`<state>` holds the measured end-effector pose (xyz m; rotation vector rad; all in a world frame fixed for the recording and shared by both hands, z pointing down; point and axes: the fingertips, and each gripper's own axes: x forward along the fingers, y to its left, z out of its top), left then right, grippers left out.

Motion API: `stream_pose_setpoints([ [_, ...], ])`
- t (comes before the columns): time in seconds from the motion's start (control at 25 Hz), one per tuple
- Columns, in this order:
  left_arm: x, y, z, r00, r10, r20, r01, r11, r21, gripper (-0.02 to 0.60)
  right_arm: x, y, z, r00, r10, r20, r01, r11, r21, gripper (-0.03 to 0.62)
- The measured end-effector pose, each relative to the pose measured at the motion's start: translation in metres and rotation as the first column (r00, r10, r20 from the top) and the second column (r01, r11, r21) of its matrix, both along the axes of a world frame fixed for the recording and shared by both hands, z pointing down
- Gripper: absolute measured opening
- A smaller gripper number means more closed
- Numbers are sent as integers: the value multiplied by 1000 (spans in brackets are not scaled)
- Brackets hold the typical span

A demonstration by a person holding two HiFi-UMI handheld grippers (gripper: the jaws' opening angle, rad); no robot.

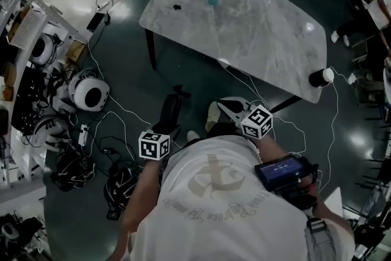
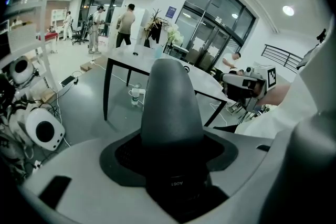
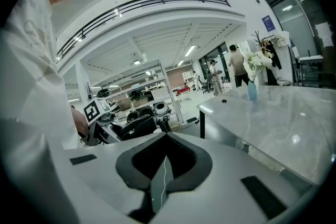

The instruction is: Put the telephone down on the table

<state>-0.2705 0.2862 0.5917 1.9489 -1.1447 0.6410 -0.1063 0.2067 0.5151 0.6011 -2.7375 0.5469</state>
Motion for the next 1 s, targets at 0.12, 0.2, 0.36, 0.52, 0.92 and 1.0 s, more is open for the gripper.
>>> stream_pose_setpoints([
  [0.12,-4,-6,4,1000,-28,-3,28,1000,-8,281,-10,-14,7,1000,-25,3,25,1000,-14,15],
  [0.2,-9,-12,7,999,-50,-3,50,999,-18,281,-18,-26,11,999,-47,7,47,999,-19,15],
  [0.36,-20,-27,7,997,-82,-1,82,996,-28,281,-36,-51,12,996,-90,11,90,996,-24,15],
  [0.52,-27,-51,5,996,-93,7,93,995,-28,281,-46,-80,11,993,-116,16,116,993,-21,15],
  [0.92,-13,-120,-2,996,-81,25,82,996,-29,281,-34,-141,16,993,-116,35,117,992,-44,15],
  [1.0,-10,-132,-4,997,-76,29,77,997,-26,282,-30,-150,17,993,-114,38,116,992,-50,15],
])
